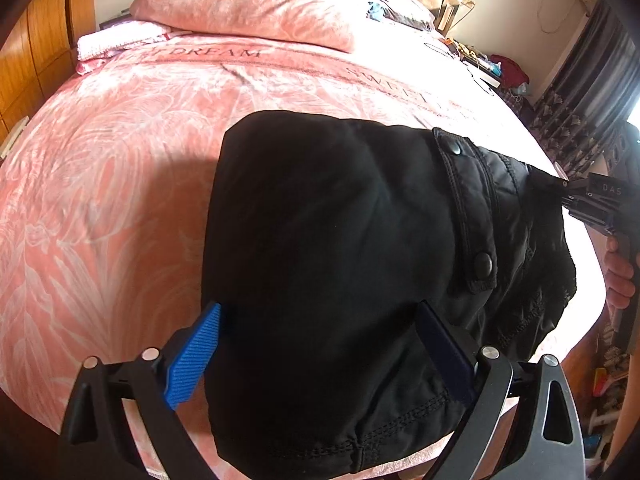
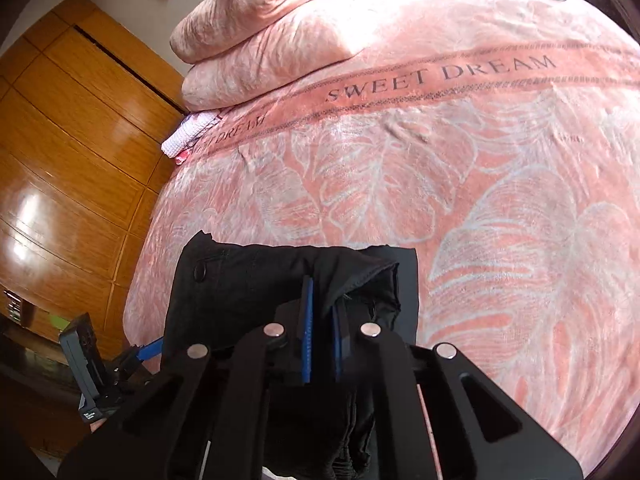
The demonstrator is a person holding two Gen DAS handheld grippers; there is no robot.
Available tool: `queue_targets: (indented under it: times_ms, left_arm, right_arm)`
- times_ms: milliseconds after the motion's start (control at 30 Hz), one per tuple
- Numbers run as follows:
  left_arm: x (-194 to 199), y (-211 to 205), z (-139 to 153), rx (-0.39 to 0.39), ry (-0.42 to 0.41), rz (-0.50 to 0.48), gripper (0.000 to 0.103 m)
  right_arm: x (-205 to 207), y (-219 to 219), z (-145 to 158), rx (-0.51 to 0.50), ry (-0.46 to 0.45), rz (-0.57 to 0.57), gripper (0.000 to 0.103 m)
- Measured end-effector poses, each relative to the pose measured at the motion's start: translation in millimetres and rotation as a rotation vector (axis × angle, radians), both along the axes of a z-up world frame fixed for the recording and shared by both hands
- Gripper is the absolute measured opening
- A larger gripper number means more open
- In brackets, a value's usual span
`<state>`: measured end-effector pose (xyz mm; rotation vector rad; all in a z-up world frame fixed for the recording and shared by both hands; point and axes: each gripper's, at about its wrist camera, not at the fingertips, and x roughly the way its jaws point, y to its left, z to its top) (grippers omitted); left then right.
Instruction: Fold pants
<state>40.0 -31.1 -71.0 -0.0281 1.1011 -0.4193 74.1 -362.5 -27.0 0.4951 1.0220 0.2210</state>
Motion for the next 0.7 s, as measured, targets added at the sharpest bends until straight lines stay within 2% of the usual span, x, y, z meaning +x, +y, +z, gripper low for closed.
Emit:
queue_targets:
  times_ms: [67, 167, 267, 300, 333, 467, 600, 667, 700]
  left_arm:
    - [3, -1, -3, -0.001, 0.008, 0.006, 0.098]
    - [4, -3, -7, 0.016, 0.005, 0.004, 0.099]
    - [2, -2, -7, 0.027, 0.008, -0.001, 0.099]
    - [1, 0, -7, 0.026, 0.013, -0.001, 0.099]
    - [-1, 1, -5, 0.024, 0.017, -0.001, 0.099]
    - [-10, 8, 3, 0.020, 0.005, -0.002, 0.099]
    - [-21, 9, 7, 0.012, 0.013, -0.019, 0.099]
    - [-24, 8, 5, 0.023, 0.015, -0.023, 0.099]
    - [-25, 6, 4, 0.028, 0.017, -0.026, 0.099]
  right_arm:
    - [5, 1, -7, -0.032, 0.030, -0.018, 0.006]
    - [10, 1, -33, -0.025, 0.097, -0.007, 0.007]
    - [-1, -6, -35, 0.026, 0.092, -0.018, 0.024]
    - [-8, -9, -32, 0.035, 0.087, -0.027, 0.039]
    - [-15, -12, -29, 0.037, 0.078, -0.032, 0.046]
    - [-54, -13, -18, 0.046, 0.057, -0.013, 0.047]
    - [-90, -8, -19, 0.049, 0.064, 0.003, 0.054]
    - [-101, -4, -22, 0.080, 0.071, 0.019, 0.054]
    - [-105, 0, -23, 0.088, 0.070, 0.030, 0.049]
